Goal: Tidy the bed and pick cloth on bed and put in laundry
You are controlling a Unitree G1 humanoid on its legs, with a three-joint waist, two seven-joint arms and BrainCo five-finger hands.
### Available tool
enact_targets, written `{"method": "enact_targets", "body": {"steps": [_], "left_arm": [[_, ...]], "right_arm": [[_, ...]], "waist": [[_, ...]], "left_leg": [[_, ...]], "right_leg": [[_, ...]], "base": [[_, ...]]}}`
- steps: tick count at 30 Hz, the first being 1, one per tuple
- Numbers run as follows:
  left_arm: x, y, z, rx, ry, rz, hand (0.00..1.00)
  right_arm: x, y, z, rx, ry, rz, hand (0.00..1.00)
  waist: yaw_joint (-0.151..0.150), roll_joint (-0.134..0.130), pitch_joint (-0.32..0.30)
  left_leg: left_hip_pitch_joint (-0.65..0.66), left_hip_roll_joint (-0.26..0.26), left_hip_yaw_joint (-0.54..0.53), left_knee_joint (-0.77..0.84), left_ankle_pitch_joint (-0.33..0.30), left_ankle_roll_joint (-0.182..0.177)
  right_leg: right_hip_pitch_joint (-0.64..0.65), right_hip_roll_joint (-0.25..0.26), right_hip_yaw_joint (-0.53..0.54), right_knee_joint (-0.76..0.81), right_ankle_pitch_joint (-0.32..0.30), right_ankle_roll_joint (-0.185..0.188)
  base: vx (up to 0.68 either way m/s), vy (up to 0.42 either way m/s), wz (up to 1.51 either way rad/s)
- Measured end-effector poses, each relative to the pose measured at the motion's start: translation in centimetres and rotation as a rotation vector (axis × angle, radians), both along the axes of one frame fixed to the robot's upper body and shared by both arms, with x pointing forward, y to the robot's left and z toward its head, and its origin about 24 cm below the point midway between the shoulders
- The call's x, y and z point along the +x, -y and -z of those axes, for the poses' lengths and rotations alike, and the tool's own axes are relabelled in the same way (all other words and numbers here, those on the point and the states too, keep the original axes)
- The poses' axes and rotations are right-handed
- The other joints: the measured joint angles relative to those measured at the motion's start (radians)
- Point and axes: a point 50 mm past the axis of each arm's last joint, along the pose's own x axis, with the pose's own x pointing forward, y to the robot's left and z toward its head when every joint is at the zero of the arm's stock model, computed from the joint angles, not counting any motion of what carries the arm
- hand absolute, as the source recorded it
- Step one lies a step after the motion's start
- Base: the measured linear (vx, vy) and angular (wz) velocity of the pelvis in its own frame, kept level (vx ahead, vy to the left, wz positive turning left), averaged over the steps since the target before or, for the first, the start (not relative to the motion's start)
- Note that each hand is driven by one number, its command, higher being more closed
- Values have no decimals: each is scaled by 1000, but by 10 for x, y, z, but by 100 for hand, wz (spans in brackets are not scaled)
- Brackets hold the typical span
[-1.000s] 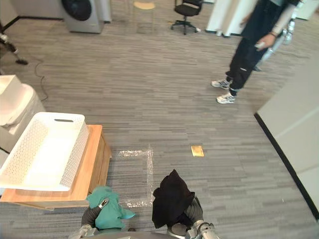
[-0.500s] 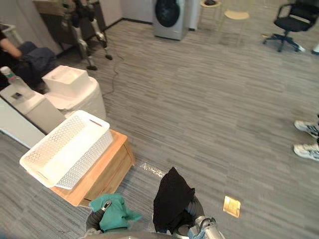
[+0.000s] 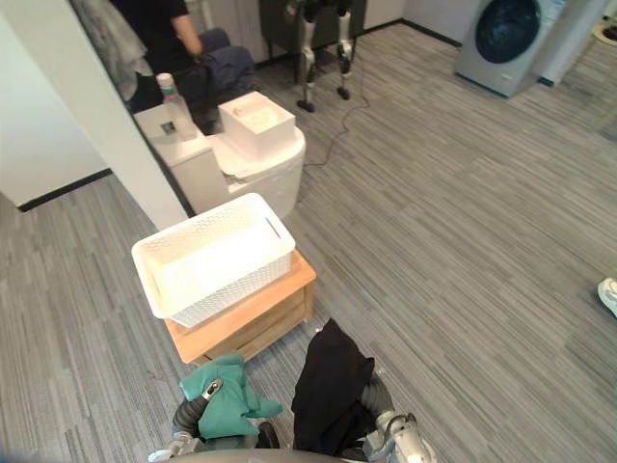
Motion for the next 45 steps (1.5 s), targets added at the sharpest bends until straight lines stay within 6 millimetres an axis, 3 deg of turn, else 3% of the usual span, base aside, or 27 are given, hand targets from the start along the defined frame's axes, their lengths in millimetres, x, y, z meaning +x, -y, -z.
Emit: {"method": "enact_targets", "body": {"steps": [2, 4, 5, 6, 7, 8, 9, 10, 11, 14, 17, 18, 20, 21, 23, 24, 25, 27, 29, 32, 36, 39, 41, 45], "left_arm": [[-5, -11, 1, 49, -31, -12, 100], [-3, -14, 0, 64, -37, -20, 100], [-2, -15, 0, 71, -37, -23, 100], [0, -17, 0, 76, -34, -19, 100], [1, -17, -1, 79, -31, -16, 100], [0, -21, -1, 91, -32, -10, 100], [-3, -28, -3, 115, -35, -3, 100], [-5, -33, -3, 130, -43, 0, 100], [-5, -28, 0, 116, -53, 8, 100], [-5, -21, -2, 98, -31, -5, 100], [0, -23, -4, 97, -6, -15, 100], [2, -23, -5, 94, 2, -20, 100], [5, -20, -5, 78, 16, -29, 100], [6, -16, -5, 68, 21, -19, 100], [2, -10, -3, 47, 18, -10, 100], [1, -9, -4, 43, 21, -5, 100], [1, -2, -4, 32, 29, 35, 100], [11, 9, -11, 18, 90, 105, 100], [20, 10, -18, 23, 137, 124, 100], [30, 6, -26, 38, 178, 164, 100], [30, 6, -25, 28, 146, 204, 100], [25, 5, -22, 16, 108, 212, 100], [20, 5, -19, 5, 85, 221, 100], [11, 6, -9, -9, 31, 228, 100]], "right_arm": [[-2, -14, -3, 27, 11, -52, 100], [-4, -22, -8, 45, 38, -84, 100], [-1, -27, -12, 56, 61, -110, 100], [1, -28, -14, 60, 76, -117, 100], [2, -28, -17, 64, 89, -118, 100], [5, -29, -21, 83, 116, -105, 100], [8, -31, -27, 102, 145, -98, 100], [8, -32, -28, 107, 155, -95, 100], [14, -27, -31, 100, 169, -86, 100], [30, -22, -39, 87, 219, -74, 100], [36, -20, -42, 90, 226, -44, 100], [36, -20, -43, 91, 225, -40, 100], [31, -22, -42, 98, 198, -20, 100], [26, -21, -39, 96, 170, -1, 100], [19, -19, -36, 70, 148, 18, 100], [19, -17, -36, 55, 149, 33, 100], [22, -10, -41, 45, 175, 74, 100], [32, 12, -58, 9, 260, 175, 100], [38, 20, -70, -7, 323, 213, 100], [47, 27, -101, -36, 464, 253, 100], [63, 41, -154, -87, 701, 279, 100], [78, 53, -206, -143, 923, 268, 100], [85, 52, -218, -159, 952, 231, 100], [99, 45, -220, -157, 895, 171, 100]], "waist": [[-6, -3, -3], [-15, -4, -2], [-34, 3, -3], [-36, 4, -3], [-36, 3, -2], [-34, -9, -5], [-33, -54, -13], [-35, -78, -13], [-28, -40, -14], [-29, 27, -15], [-29, 50, -29], [-28, 53, -33], [-31, 27, -33], [-28, 27, -27], [-28, 26, -23], [-27, 9, -29], [-20, 27, -41], [-35, 77, -48], [-37, 77, -49], [-37, 32, -48], [-31, 3, -63], [-33, -12, -78], [-33, -17, -98], [-20, -21, -132]], "left_leg": [[51, 6, -81, -31, 2, -3], [71, 24, -156, -47, 7, -7], [72, 52, -234, -55, 14, -20], [72, 62, -276, -67, 23, -34], [72, 67, -303, -76, 27, -42], [70, 63, -353, -87, 28, -63], [71, 31, -391, -90, 18, -86], [73, 12, -415, -90, 9, -99], [83, 41, -432, -91, 10, -116], [84, 119, -435, -106, -10, -150], [71, 163, -429, -91, -24, -169], [56, 169, -429, -68, -29, -170], [-51, 160, -384, 135, -27, -153], [-141, 166, -348, 313, 12, -122], [-175, 179, -303, 438, 74, -137], [-167, 179, -277, 446, 64, -142], [-151, 176, -220, 342, 13, -147], [-102, 156, -153, 93, 44, -137], [-42, 122, -153, -41, 66, -136], [14, 75, -161, -178, 150, -127], [34, 70, -163, -206, 153, -126], [33, 62, -168, -236, 159, -122], [23, 54, -179, -238, 160, -120], [17, 51, -192, -261, 176, -117]], "right_leg": [[-48, 38, 88, 55, -81, 9], [-67, 109, 128, -55, -118, 7], [-80, 206, 197, -230, -121, 13], [-82, 259, 250, -345, -114, 22], [-85, 289, 286, -419, -100, 30], [-82, 329, 367, -575, -42, 41], [-78, 331, 442, -696, 35, 60], [-76, 327, 479, -699, 122, 52], [-62, 347, 455, -677, 97, 34], [-41, 409, 404, -711, 73, 9], [-35, 442, 373, -702, 31, -13], [-36, 444, 363, -699, 24, -13], [-21, 421, 337, -713, 12, -14], [11, 408, 323, -741, 14, -15], [89, 395, 311, -787, 25, -26], [110, 384, 310, -795, 28, -24], [111, 377, 303, -798, 34, -21], [102, 373, 287, -803, 37, -8], [101, 362, 276, -812, 40, -2], [117, 332, 253, -822, 43, 2], [134, 327, 252, -823, 36, 12], [128, 321, 241, -825, 30, 29], [125, 319, 233, -828, 31, 31], [117, 317, 221, -831, 32, 32]], "base": [[242, -53, 120], [237, -121, 152], [196, -183, 156], [239, -236, 151], [228, -251, 124], [246, -312, 121], [260, -341, 119], [246, -315, 83], [182, -216, 49], [174, -186, 21], [140, -101, 22], [148, -39, 43], [133, -18, 44], [92, -39, 31], [163, -15, 33], [214, 33, 20], [158, 49, 11], [132, 92, 20], [122, 93, 24], [69, 62, 28], [0, 5, 5], [-53, 2, 13], [-26, 3, 11], [23, 7, 9]]}}
